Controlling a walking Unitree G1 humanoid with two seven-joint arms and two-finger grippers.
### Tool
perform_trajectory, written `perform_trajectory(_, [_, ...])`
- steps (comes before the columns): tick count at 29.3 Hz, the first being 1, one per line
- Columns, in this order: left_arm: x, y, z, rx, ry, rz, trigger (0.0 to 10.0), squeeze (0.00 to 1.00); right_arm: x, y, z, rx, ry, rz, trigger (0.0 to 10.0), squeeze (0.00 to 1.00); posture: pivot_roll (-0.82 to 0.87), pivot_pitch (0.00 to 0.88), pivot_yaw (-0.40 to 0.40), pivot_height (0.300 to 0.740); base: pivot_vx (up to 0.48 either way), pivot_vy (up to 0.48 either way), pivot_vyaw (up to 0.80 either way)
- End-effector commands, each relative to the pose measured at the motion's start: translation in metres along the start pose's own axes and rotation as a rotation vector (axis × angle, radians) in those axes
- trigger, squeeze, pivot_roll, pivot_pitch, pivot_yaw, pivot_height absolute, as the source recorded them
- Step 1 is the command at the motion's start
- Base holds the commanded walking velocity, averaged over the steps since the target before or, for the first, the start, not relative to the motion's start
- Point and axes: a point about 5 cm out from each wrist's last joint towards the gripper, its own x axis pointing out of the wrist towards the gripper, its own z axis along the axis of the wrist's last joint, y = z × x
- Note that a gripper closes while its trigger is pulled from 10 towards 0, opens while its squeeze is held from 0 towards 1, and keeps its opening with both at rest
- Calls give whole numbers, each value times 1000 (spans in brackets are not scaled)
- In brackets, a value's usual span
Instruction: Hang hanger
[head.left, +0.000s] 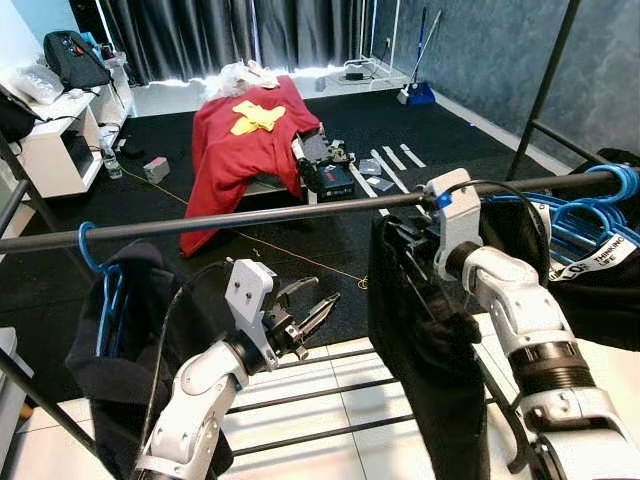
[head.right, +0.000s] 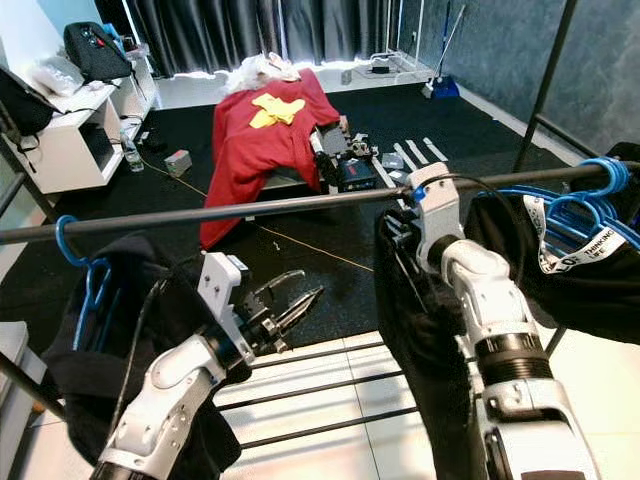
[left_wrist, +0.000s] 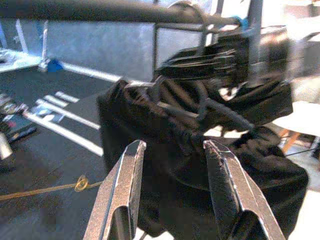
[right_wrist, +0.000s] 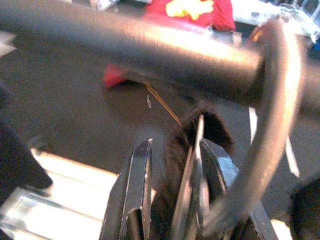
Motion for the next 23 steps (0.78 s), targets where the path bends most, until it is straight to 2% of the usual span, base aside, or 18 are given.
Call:
perform_trajectory(1, [-3, 5, -3, 9, 22, 19, 10000, 0, 0, 5, 2, -10, 13, 22, 10000, 0, -17, 0, 39, 740, 0, 0, 0])
perform_trajectory(2, [-4, 10, -4, 9, 34, 39, 10000, 0, -8, 3, 8, -56, 61, 44, 10000, 0, -15, 0, 43, 740, 0, 0, 0])
perform_trajectory(3, [-4, 10, -4, 9, 34, 39, 10000, 0, -8, 3, 8, -56, 61, 44, 10000, 0, -15, 0, 43, 740, 0, 0, 0])
perform_trajectory(5, [-8, 18, -10, -62, 82, 56, 10000, 0, -21, 1, 18, -164, 138, 53, 10000, 0, 4, 0, 55, 740, 0, 0, 0])
perform_trajectory(7, [-9, 19, -12, -92, 96, 58, 10000, 0, -24, 1, 20, -201, 158, 47, 10000, 0, 6, 0, 55, 740, 0, 0, 0])
perform_trajectory(12, [-11, 25, -13, -93, 108, 70, 10000, 0, -30, 3, 31, -230, 151, 52, 10000, 0, 20, 0, 46, 740, 0, 0, 0])
perform_trajectory(15, [-9, 32, -11, -76, 98, 116, 10000, 0, -35, 16, 53, -245, 101, 123, 10000, 0, 19, 0, 41, 740, 0, 0, 0])
perform_trajectory(17, [-9, 32, -11, -76, 98, 116, 10000, 0, -35, 16, 53, -245, 101, 123, 10000, 0, 19, 0, 41, 740, 0, 0, 0])
perform_trajectory(19, [-10, 36, -8, -72, 82, 149, 10000, 0, -38, 26, 71, -250, 44, 180, 10000, 0, 34, 0, 38, 740, 0, 0, 0])
perform_trajectory(21, [-10, 36, -8, -72, 82, 149, 10000, 0, -38, 26, 71, -250, 44, 180, 10000, 0, 34, 0, 38, 740, 0, 0, 0])
perform_trajectory(22, [-11, 40, -6, -63, 69, 176, 10000, 0, -37, 33, 81, -232, -8, 220, 10000, 0, 34, 0, 40, 740, 0, 0, 0])
perform_trajectory(23, [-11, 40, -6, -63, 69, 176, 10000, 0, -37, 33, 81, -232, -8, 220, 10000, 0, 34, 0, 40, 740, 0, 0, 0])
